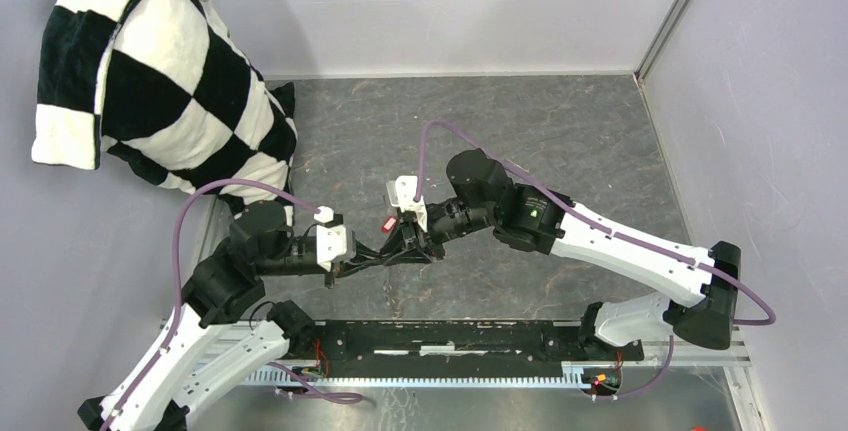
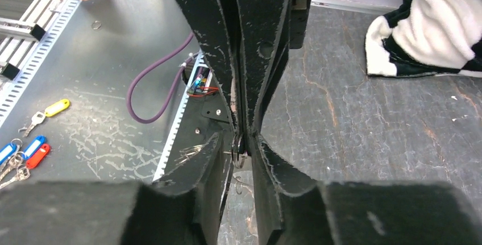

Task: Put the keys on the keyring

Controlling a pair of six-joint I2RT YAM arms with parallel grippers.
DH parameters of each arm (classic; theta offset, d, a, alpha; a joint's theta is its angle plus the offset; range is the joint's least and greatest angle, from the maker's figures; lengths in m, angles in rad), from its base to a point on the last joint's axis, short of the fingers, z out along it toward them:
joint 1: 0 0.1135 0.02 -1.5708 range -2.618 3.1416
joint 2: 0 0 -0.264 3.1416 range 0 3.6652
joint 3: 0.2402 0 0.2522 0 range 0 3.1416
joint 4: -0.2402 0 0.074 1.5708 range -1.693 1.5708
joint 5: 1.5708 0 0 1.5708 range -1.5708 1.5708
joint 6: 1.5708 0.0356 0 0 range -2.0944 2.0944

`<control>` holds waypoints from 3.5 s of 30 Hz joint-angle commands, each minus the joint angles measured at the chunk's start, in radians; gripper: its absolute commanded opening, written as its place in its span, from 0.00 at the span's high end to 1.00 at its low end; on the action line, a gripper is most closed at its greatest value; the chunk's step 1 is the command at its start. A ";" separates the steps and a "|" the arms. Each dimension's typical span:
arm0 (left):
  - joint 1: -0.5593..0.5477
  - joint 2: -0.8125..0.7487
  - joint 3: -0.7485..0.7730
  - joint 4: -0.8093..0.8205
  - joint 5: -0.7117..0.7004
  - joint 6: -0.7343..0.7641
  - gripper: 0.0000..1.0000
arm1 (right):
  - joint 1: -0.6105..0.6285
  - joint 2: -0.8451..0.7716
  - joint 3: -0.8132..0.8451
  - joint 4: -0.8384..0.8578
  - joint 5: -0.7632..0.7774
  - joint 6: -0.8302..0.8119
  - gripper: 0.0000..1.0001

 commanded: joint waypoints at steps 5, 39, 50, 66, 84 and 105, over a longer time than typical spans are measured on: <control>-0.001 -0.004 0.037 0.012 0.003 0.003 0.98 | 0.006 -0.034 -0.015 0.096 0.048 0.014 0.70; -0.001 -0.062 -0.073 0.208 -0.017 -0.224 0.52 | -0.030 -0.232 -0.485 0.923 0.080 0.468 1.00; -0.001 -0.059 -0.065 0.246 0.083 -0.269 0.59 | -0.030 -0.202 -0.459 0.900 0.069 0.447 1.00; -0.001 -0.036 -0.062 0.147 0.109 -0.157 0.98 | -0.029 -0.204 -0.428 0.843 0.057 0.411 1.00; -0.001 -0.116 -0.087 0.175 0.129 -0.016 0.98 | -0.029 -0.278 -0.386 0.614 0.092 0.254 0.53; -0.001 -0.101 -0.084 0.254 0.081 -0.118 0.98 | 0.009 -0.197 -0.340 0.556 0.106 0.172 0.74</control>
